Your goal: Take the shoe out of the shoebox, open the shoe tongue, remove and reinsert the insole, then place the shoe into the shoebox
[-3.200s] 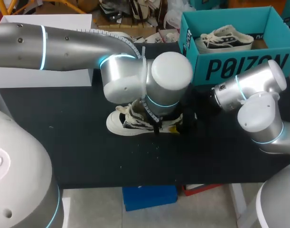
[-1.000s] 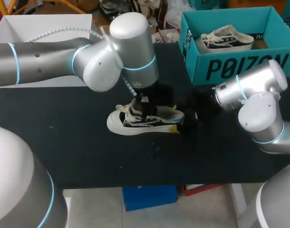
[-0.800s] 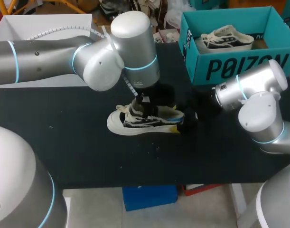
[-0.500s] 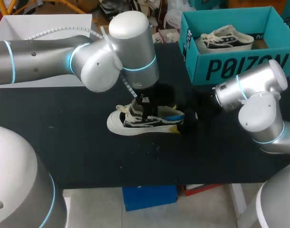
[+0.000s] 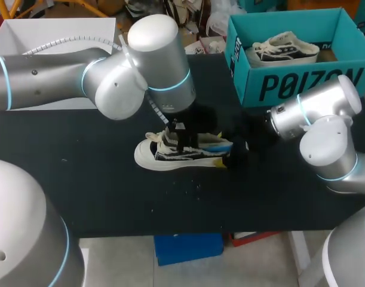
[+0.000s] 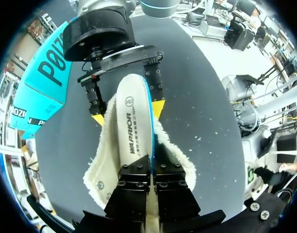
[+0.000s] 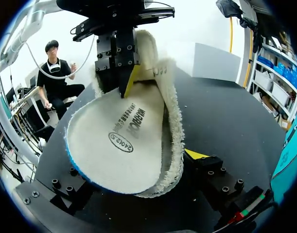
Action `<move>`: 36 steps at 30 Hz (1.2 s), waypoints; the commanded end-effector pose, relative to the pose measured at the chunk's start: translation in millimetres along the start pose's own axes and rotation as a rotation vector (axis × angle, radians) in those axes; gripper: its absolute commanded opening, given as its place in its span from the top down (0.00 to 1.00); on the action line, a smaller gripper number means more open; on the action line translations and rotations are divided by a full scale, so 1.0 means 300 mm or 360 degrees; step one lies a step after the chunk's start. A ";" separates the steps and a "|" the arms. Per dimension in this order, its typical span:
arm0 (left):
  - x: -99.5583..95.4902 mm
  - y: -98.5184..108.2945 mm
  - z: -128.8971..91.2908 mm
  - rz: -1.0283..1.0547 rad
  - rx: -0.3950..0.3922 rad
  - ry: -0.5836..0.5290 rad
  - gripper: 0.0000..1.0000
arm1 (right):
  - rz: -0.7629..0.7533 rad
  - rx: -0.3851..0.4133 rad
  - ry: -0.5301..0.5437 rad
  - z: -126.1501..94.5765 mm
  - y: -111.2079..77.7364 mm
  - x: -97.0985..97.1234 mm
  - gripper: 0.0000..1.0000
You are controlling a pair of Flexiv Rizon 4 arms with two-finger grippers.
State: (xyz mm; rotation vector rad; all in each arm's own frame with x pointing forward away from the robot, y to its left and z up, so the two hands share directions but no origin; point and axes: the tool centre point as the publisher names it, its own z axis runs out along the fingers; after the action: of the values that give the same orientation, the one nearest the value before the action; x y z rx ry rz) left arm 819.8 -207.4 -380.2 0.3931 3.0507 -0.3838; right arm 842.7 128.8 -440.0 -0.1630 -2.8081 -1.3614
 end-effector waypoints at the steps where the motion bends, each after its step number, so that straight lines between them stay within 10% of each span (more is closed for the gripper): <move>1: -0.026 -0.018 0.048 0.0081 0.0056 0.0008 0.58 | 0.0003 0.0005 -0.0001 0.007 0.001 -0.001 1.00; 29: -0.070 -0.175 0.102 0.0057 -0.0152 -0.0388 0.58 | 0.0003 0.0005 -0.0001 0.007 0.001 -0.001 1.00; 36: -0.079 -0.162 0.100 0.0034 -0.0137 -0.0419 0.75 | 0.0003 0.0005 -0.0001 0.007 0.001 -0.001 1.00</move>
State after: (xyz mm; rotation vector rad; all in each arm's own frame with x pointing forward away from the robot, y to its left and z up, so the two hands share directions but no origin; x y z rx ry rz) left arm 830.9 -268.7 -393.2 0.3434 2.8003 -0.2683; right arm 842.6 128.8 -440.2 -0.1630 -2.8083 -1.3611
